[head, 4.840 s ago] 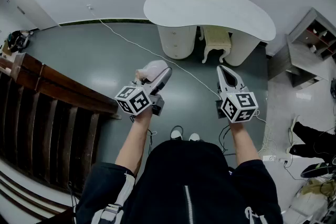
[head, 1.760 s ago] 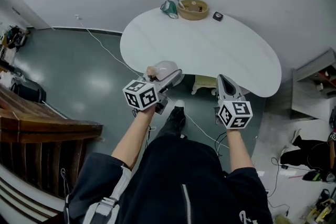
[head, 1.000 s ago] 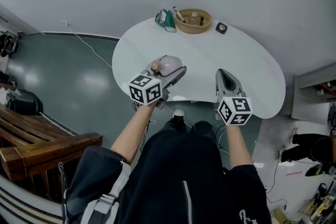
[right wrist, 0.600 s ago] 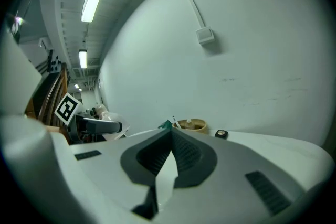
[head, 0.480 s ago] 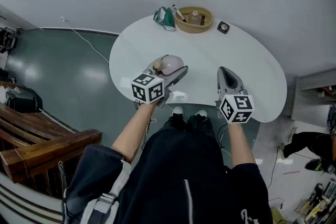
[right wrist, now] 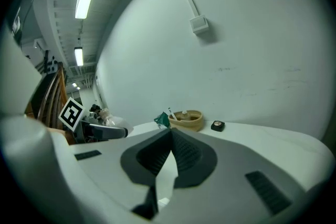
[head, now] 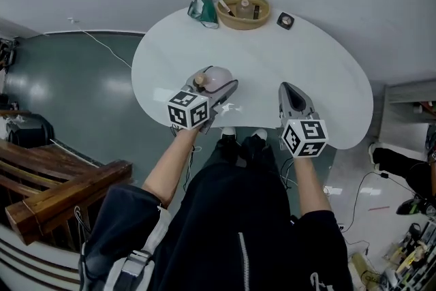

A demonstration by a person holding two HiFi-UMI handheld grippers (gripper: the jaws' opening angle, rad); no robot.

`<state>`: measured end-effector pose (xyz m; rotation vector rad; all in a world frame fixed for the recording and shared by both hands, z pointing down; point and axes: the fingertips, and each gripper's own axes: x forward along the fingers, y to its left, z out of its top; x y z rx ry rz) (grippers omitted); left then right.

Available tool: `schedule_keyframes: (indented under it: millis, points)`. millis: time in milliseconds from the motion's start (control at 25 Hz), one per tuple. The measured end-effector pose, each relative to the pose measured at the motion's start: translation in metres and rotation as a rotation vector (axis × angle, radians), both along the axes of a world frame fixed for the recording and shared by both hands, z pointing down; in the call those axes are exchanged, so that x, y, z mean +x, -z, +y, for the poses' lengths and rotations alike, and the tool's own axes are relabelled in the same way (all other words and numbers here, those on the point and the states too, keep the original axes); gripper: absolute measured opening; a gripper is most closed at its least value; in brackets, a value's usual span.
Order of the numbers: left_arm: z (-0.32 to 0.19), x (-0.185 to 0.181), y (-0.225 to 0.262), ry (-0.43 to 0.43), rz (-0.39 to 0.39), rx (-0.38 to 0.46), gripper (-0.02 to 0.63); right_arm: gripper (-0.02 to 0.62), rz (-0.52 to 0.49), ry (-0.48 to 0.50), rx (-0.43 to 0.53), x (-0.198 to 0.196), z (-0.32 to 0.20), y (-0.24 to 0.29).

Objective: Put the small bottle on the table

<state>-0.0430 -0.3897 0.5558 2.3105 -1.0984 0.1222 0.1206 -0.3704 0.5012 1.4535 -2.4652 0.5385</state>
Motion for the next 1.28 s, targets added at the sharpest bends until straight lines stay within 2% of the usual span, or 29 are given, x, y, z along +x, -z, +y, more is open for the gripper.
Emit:
schedule_keyframes:
  millis: [280, 560, 1040, 1280]
  points:
    - [0.018, 0.007, -0.061, -0.022, -0.052, -0.070, 0.400, 0.003, 0.004, -0.027, -0.082, 0.012, 0.012, -0.034]
    - [0.030, 0.012, -0.108, -0.064, -0.128, -0.133, 0.400, 0.003, 0.000, -0.053, -0.124, 0.018, 0.019, -0.055]
    - [0.031, 0.022, -0.181, -0.148, -0.374, -0.165, 0.400, 0.003, 0.026, -0.098, -0.142, 0.043, 0.017, -0.059]
    - [0.024, 0.036, -0.197, -0.189, -0.419, -0.176, 0.401, 0.003, 0.033, -0.113, -0.152, 0.053, 0.014, -0.062]
